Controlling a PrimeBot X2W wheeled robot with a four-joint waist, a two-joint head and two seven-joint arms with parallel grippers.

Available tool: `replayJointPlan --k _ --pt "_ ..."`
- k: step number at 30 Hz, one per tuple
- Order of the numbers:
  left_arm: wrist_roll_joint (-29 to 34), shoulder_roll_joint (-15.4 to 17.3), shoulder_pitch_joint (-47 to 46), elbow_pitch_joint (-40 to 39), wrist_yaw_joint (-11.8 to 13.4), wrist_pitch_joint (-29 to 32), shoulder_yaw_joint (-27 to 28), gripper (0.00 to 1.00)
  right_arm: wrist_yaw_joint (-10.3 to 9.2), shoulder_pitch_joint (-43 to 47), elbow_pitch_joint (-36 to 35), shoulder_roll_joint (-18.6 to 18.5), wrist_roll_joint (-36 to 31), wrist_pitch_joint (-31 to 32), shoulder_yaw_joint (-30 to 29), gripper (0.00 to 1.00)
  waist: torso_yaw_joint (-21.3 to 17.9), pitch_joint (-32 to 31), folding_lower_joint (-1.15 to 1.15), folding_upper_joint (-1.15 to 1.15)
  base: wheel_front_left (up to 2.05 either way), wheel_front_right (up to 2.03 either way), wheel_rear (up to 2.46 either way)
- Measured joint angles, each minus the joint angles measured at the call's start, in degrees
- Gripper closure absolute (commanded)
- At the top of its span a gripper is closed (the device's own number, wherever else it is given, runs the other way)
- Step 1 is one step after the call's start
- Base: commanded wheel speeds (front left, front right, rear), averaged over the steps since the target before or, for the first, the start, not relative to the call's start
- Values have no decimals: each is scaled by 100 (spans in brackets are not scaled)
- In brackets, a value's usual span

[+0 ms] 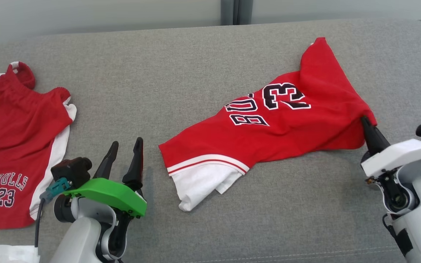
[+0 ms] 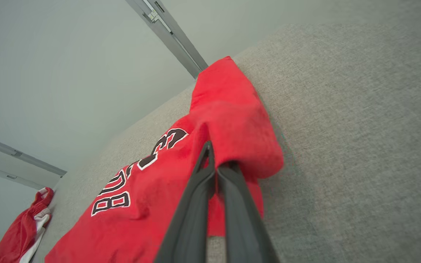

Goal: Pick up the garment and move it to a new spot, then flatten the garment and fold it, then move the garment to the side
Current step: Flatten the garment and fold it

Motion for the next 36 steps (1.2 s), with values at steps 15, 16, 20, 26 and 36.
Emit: replayJointPlan --k 15,16,20,26,36 --pt "-7 -51 1 16 -1 23 -99 0 -113 -681 43 579 -866 387 1154 0 376 50 0 0 0 0 0" --pt "-8 -51 1 15 -1 22 -89 0 -111 -681 81 609 -904 425 1212 0 395 53 0 0 0 0 0" --pt "-21 -51 7 15 -1 13 -59 0 -109 -675 145 684 -903 479 1336 0 415 57 0 0 0 0 0" --pt "-57 -45 23 20 1 -52 57 0 -100 -635 47 665 -884 363 1304 0 312 35 0 0 0 0 0" --pt "-57 -44 104 36 2 -87 56 0 -83 -327 -271 411 -891 -136 1024 0 74 -85 0 0 0 0 0"
